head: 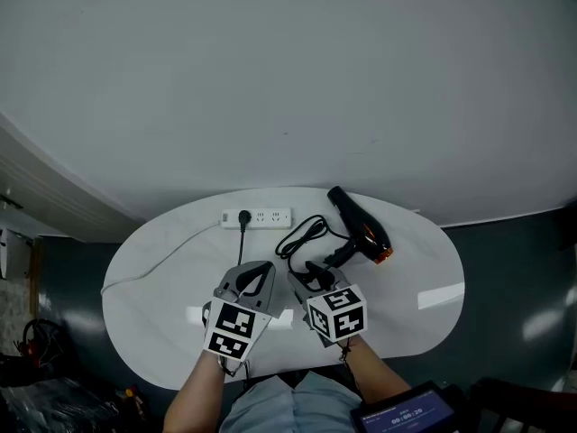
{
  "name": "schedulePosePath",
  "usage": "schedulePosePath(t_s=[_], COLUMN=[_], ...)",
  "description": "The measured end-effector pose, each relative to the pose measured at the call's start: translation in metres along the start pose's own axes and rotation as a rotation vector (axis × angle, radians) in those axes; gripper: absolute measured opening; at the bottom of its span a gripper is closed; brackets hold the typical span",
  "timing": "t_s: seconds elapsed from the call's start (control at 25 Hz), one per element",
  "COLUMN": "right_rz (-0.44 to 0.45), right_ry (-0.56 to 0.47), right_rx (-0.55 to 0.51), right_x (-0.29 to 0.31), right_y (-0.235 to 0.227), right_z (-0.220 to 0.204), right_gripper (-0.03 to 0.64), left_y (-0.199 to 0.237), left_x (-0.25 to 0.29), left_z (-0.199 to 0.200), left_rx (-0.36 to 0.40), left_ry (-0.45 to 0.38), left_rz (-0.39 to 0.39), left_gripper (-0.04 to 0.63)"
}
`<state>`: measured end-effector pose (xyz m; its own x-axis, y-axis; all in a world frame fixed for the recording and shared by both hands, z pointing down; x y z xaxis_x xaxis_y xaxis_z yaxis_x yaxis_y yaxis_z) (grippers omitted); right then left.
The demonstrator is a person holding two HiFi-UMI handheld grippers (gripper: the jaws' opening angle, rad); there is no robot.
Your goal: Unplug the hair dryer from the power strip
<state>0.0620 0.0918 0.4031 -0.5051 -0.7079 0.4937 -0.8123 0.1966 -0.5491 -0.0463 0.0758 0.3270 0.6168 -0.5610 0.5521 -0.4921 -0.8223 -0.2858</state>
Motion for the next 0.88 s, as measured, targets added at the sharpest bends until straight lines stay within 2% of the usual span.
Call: schedulePosePath(t_s=[0.28,0.48,0.6,0.88], right_rz=[0.009,0.031,0.033,0.07], right_ry=[-0.083,-0.128,-0.164,-0.213], right_rx=[-0.091,-0.126,-0.155,-0.188], right_x=[-0.019,-0.029,-0.034,-0.04], right_y=[0.019,0.029,0.034,0.046], right_z=[0.013,0.022,0.027,0.038], right_gripper=[0.18,0.164,0.117,0.104], left_y=[0.001,0.006,0.006,0.003], left_x=[-0.028,-0.045,-0.05,-0.053], left_z=[0.017,0.033,0.038,0.037], left_rx=[-0.111,-0.129,-0.124,-0.131], left_ry=[-0.232,-0.342,-0.364,-0.364], left_rz=[0.252,0.367,0.391,0.435], left_gripper=[-0.001,-0.002,-0.002,-0.002])
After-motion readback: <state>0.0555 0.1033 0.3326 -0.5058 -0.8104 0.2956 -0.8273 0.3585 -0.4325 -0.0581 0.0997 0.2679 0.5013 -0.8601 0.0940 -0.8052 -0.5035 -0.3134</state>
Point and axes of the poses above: the fingertips, and each gripper's own axes: x forward along the fingers, y to its left, z out of its top, the point moved 6 cm from there along -x, backward along the fingers, and after that the axes turned 13 degrees about x, right-handed, at the moved point
